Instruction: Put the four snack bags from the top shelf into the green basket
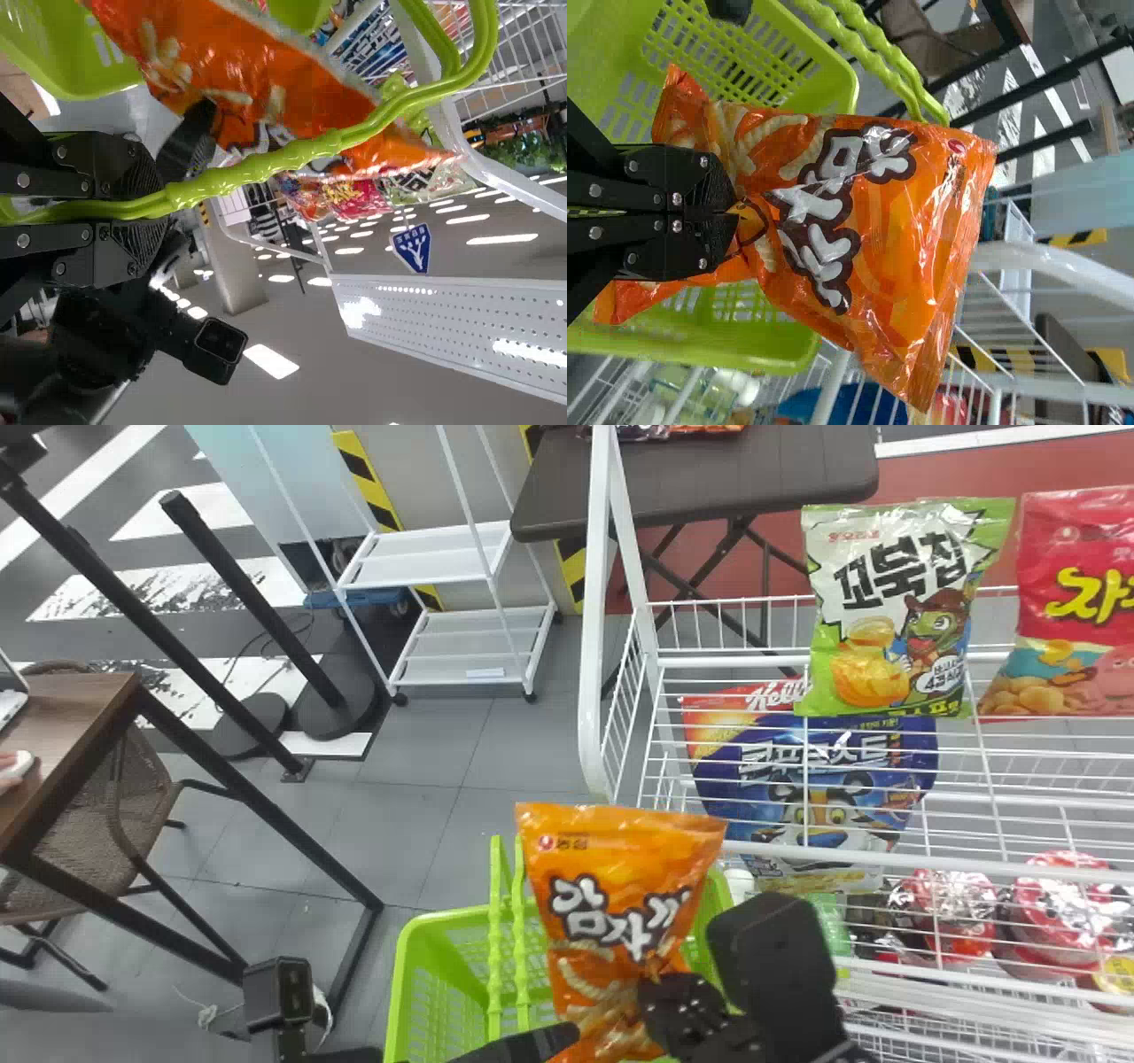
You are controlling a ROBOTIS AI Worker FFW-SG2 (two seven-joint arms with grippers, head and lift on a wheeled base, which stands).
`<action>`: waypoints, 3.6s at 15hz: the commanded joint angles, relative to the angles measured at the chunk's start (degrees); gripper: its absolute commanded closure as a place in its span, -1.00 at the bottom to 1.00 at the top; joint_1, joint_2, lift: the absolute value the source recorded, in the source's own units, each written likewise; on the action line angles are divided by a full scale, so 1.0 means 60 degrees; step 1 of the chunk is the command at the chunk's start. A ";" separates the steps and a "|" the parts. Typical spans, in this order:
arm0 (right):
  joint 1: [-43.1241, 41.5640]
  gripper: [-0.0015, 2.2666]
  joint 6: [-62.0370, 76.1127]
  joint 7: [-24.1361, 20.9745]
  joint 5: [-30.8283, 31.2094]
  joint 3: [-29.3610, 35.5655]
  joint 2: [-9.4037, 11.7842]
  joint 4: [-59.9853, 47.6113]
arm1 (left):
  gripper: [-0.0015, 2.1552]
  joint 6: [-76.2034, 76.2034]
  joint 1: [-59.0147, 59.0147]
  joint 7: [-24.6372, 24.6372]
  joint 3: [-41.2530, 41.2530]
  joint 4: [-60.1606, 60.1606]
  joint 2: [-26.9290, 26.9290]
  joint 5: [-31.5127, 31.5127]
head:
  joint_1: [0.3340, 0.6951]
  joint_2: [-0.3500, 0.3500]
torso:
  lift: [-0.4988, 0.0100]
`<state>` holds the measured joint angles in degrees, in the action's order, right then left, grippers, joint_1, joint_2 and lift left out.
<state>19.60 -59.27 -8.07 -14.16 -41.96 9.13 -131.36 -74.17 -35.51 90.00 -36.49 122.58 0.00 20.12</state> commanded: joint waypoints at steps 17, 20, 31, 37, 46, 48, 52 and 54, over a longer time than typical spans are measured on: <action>0.0045 -0.94 0.0012 -0.0222 0.1570 0.2628 0.0207 -0.1017 | 0.99 -0.0054 0.0015 0.0000 0.0016 -0.0024 0.0025 -0.0043 | 1.00 1.00 | 0.96; -0.0717 -0.94 0.1154 -0.0588 0.1877 0.3126 0.0119 0.0023 | 0.99 -0.0054 0.0000 0.0015 0.0016 -0.0024 0.0025 -0.0028 | 1.00 0.96 | 0.96; -0.3793 -0.91 0.4406 -0.1145 0.1760 0.3756 -0.0687 0.5062 | 0.99 -0.0113 -0.0088 0.0029 0.0163 -0.0009 0.0025 -0.0013 | 1.00 0.42 | 0.96; -0.4394 0.12 0.5725 -0.0720 0.1130 0.3653 -0.0702 0.6293 | 0.99 -0.0113 -0.0161 0.0073 0.0222 -0.0009 0.0025 0.0001 | 1.00 0.44 | 0.96; -0.4013 0.98 0.5373 -0.0691 0.1452 0.3346 -0.0643 0.5633 | 0.99 -0.0113 -0.0220 0.0095 0.0119 -0.0009 0.0025 0.0060 | 1.00 0.51 | 0.96; -0.3618 0.98 0.5402 -0.0691 0.1511 0.3346 -0.0599 0.4813 | 0.99 -0.0113 -0.0220 0.0095 0.0046 -0.0039 0.0025 0.0104 | 1.00 0.55 | 0.96; -0.2123 0.98 0.4377 -0.0691 0.1394 0.3360 -0.0555 0.2088 | 0.99 -0.0113 -0.0205 0.0095 -0.0101 -0.0083 0.0025 0.0118 | 1.00 0.64 | 0.96; -0.1318 0.98 0.3088 -0.0603 0.1042 0.3331 -0.0555 0.0858 | 0.99 -0.0113 -0.0161 0.0095 -0.0101 -0.0097 0.0025 0.0118 | 1.00 0.69 | 0.96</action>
<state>8.19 -35.31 -11.89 -6.31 -21.85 5.78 -120.63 -74.84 -36.65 90.00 -37.02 122.03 0.00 20.83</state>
